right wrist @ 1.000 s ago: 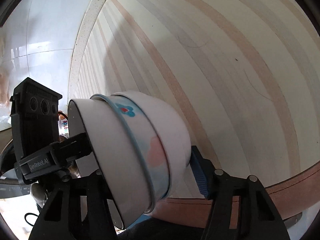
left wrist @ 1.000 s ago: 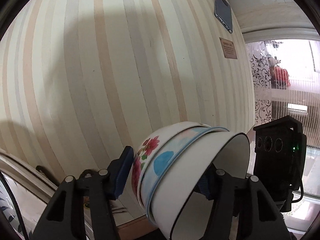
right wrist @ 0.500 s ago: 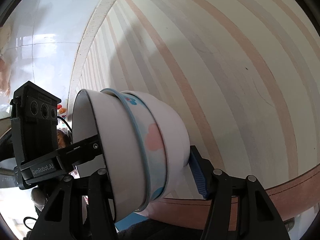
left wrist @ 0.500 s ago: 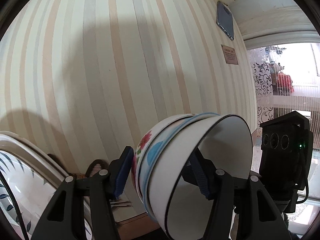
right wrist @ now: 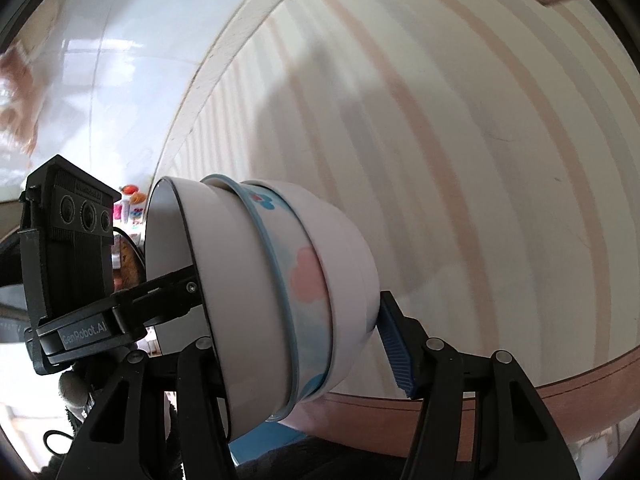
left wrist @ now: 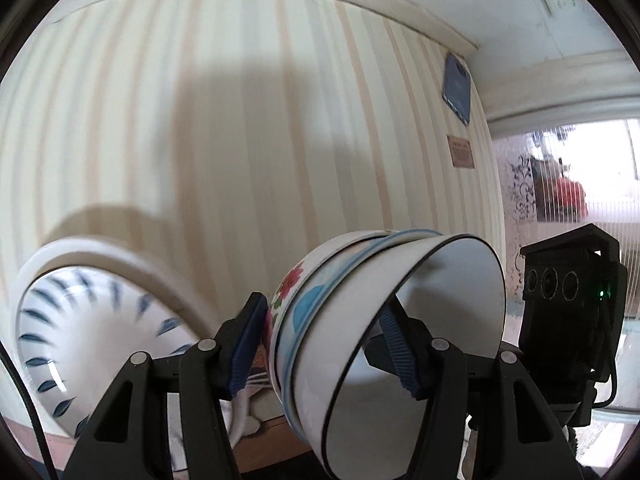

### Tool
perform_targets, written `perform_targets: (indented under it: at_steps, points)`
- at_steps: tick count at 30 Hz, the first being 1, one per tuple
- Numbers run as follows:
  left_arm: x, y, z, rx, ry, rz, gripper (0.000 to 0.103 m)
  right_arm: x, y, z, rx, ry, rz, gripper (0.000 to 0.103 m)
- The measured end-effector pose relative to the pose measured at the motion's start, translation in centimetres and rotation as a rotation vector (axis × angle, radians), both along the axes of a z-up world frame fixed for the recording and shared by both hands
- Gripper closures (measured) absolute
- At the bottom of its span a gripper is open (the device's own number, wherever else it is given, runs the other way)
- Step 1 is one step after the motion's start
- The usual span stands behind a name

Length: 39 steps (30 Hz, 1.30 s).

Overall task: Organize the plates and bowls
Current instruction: 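Carry the bowl stack with both grippers over the plate stack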

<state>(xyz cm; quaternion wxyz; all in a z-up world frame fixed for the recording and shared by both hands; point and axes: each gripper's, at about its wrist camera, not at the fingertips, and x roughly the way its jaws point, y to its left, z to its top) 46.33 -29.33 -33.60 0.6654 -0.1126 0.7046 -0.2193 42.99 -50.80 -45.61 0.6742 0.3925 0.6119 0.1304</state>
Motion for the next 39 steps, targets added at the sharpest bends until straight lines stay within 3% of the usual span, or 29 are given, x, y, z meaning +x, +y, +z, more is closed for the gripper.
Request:
perform_targets:
  at_steps: [10,21,31,39]
  points:
    - [-0.7,8.0,1.5,0.029,-0.026,0.184,0.048,3.6,6.8,1.7,0.025,-0.033,0.159,0.043]
    - [-2.3,15.9,0.3,0.056,-0.012,0.375,0.048,5.7,17.0,1.2,0.045,-0.031,0.376,0.043]
    - [-2.9,18.6,-1.2,0.058,0.005,0.420,0.049,6.4,22.2,-0.6,0.031,-0.017,0.470,0.043]
    - [-2.4,18.6,-1.4,0.053,0.009,0.396,0.050,6.7,22.9,-1.4,0.021,0.007,0.470,0.043]
